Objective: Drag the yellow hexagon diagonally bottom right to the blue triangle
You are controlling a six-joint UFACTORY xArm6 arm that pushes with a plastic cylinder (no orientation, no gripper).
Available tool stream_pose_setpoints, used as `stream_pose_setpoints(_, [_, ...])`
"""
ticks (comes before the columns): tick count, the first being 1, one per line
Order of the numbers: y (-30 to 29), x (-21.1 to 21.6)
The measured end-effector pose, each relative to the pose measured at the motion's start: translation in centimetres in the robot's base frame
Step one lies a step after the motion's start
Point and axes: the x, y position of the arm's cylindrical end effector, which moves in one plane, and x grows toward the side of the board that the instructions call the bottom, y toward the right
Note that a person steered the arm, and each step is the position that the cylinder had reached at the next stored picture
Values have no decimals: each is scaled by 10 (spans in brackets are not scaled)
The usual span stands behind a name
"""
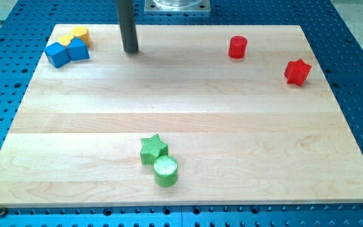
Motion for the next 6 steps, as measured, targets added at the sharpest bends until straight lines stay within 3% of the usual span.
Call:
stream_pose_setpoints(1, [-71,-39])
stream_pose_setpoints(2, [-100,-25])
stream_pose_setpoints(3, [-100,15])
stream_pose_setpoints(4, [-82,34])
stream_pose_setpoints(5, [-8,43])
stream_pose_setpoints(6, [19,113])
